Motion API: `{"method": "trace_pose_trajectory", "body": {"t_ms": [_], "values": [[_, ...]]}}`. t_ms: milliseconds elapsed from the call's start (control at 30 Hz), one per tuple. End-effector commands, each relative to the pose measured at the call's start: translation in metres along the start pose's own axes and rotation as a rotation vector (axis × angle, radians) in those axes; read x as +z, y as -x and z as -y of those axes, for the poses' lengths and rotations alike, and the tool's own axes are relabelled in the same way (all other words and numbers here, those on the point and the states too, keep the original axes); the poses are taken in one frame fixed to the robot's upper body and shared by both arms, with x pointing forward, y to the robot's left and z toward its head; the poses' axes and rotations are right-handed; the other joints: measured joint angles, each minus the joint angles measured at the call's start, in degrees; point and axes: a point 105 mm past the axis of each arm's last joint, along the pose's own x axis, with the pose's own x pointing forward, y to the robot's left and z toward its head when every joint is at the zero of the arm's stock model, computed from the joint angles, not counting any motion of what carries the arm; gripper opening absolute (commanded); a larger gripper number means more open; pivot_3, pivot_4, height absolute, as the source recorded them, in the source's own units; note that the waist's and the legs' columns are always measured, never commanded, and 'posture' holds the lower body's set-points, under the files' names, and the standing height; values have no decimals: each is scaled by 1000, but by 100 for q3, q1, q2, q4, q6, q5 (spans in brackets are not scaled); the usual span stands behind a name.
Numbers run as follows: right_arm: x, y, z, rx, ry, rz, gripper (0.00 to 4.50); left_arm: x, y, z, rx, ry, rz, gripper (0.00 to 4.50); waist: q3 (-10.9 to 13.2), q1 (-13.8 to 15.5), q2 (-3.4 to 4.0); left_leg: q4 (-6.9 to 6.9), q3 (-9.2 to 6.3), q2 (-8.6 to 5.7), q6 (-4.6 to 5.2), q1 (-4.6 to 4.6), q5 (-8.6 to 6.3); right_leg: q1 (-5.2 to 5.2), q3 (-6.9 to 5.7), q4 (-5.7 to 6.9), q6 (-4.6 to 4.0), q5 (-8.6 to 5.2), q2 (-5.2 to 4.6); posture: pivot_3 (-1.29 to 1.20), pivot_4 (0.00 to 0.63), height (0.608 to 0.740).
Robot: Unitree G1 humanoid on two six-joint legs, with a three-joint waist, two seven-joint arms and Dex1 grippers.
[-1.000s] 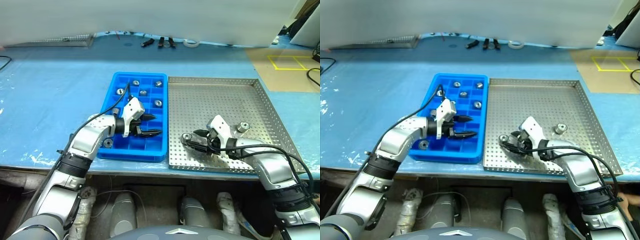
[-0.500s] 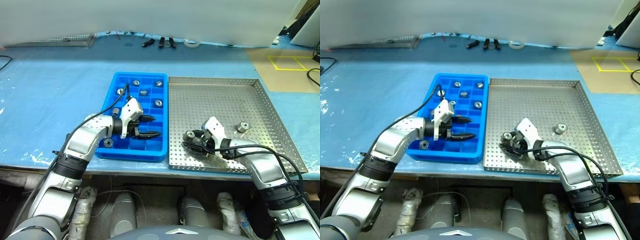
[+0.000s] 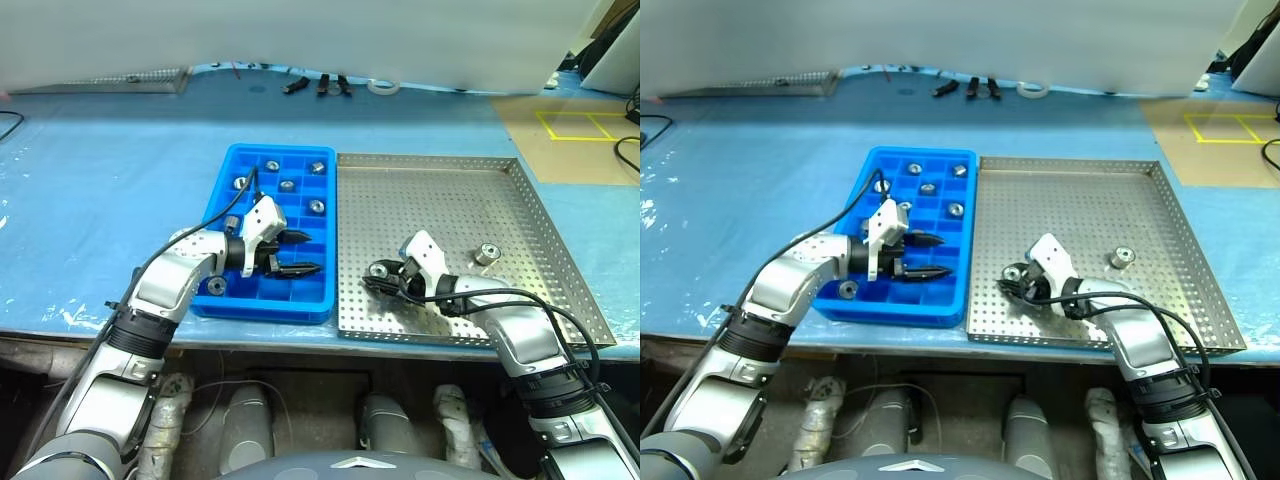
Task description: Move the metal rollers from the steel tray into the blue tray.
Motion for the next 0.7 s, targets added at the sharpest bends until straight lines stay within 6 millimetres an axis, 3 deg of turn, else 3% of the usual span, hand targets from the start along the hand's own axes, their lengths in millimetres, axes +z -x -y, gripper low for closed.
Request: {"method": "trace_pose_trajectory", "body": {"t_ms": [33, 200, 367, 500, 600, 700], "values": [[21, 5, 4, 6, 53, 63, 1636, 6, 5, 1, -2, -24, 17, 3686, 0, -1, 0, 0, 0, 0, 0, 0, 0, 0, 0, 0, 0, 0, 0, -115, 150, 740], [50, 2, 1, 46, 120, 120, 1636, 5, 13, 3, 5, -14, 20, 3686, 0, -20, 0, 1, 0, 2, 0, 1, 0, 0, 0, 2, 0, 0, 0, -65, 150, 740], [92, -16, -10, 131, 173, 207, 1636, 1, 29, -1, 88, -7, 12, 3686, 0, -13, 0, 0, -1, 8, -2, 0, 2, -6, -2, 7, -3, 2, 1, 19, 150, 740], [108, -31, -13, 163, 201, 234, 1636, -6, 46, -9, 195, 0, -7, 3686, 0, 119, 0, -2, -3, 10, -3, -2, 2, -5, -9, 7, -5, 1, 1, 105, 150, 740], [119, -46, -19, 210, 205, 250, 1636, -13, 70, -13, 305, 28, -13, 3686, 0, 200, 0, -1, -4, 9, -3, -8, 2, -8, -13, 7, -5, 1, 0, 165, 150, 740], [123, -56, -27, 258, 172, 259, 1636, -22, 85, -8, 364, 55, -31, 3686, 0, 311, 0, -4, -6, 11, -4, -9, 2, -10, -14, 7, -5, 0, 1, 234, 150, 740]]}}
